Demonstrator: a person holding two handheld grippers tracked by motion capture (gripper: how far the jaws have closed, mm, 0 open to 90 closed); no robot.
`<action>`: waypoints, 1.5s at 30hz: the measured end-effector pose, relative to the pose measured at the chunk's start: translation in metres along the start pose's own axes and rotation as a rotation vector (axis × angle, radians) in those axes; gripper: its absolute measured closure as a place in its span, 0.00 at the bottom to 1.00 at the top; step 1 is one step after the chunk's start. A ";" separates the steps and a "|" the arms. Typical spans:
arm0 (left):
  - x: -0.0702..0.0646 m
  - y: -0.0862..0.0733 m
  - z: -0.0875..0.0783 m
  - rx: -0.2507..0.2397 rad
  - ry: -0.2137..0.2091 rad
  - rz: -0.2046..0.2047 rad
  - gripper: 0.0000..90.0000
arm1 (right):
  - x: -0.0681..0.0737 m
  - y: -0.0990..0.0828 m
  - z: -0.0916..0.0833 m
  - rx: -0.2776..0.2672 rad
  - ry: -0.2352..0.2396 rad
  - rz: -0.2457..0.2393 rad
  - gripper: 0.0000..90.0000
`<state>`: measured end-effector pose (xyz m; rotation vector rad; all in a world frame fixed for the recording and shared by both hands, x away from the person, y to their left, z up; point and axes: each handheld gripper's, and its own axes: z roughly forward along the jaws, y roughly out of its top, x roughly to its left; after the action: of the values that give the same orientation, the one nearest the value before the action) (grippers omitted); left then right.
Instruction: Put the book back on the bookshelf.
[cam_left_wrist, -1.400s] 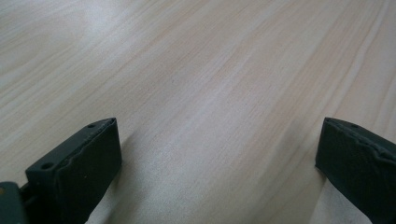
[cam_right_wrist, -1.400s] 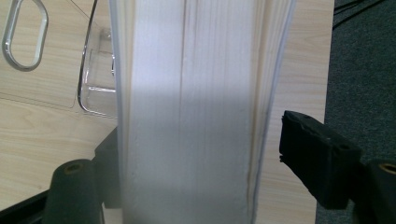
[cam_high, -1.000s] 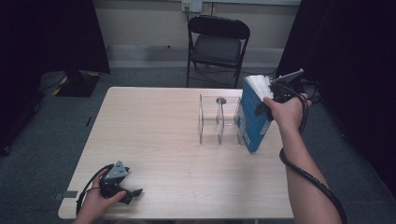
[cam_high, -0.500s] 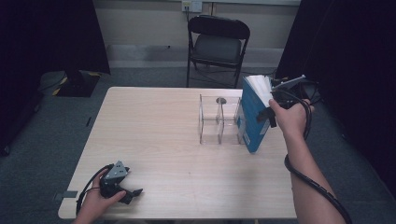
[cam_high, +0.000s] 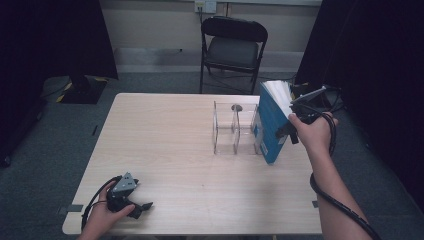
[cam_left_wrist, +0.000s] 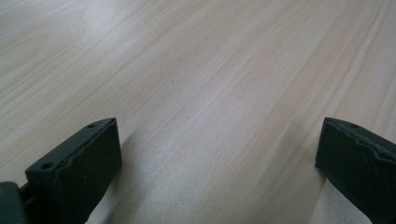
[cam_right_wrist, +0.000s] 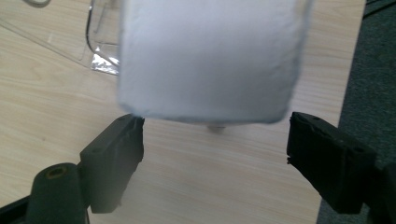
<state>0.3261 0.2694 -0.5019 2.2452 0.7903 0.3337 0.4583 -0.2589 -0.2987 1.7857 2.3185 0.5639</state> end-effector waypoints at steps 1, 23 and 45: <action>0.000 0.000 0.000 0.001 0.000 0.001 0.00 | 0.001 -0.001 0.002 0.003 0.004 -0.005 0.20; 0.000 0.000 0.001 -0.007 0.007 -0.001 0.00 | 0.022 -0.021 0.016 0.002 0.078 -0.109 0.22; -0.001 -0.001 0.001 -0.010 0.000 -0.015 0.00 | 0.071 -0.022 0.052 0.031 0.105 -0.230 0.22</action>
<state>0.3253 0.2684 -0.5031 2.2287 0.8035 0.3304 0.4376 -0.1853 -0.3472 1.5052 2.5700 0.6001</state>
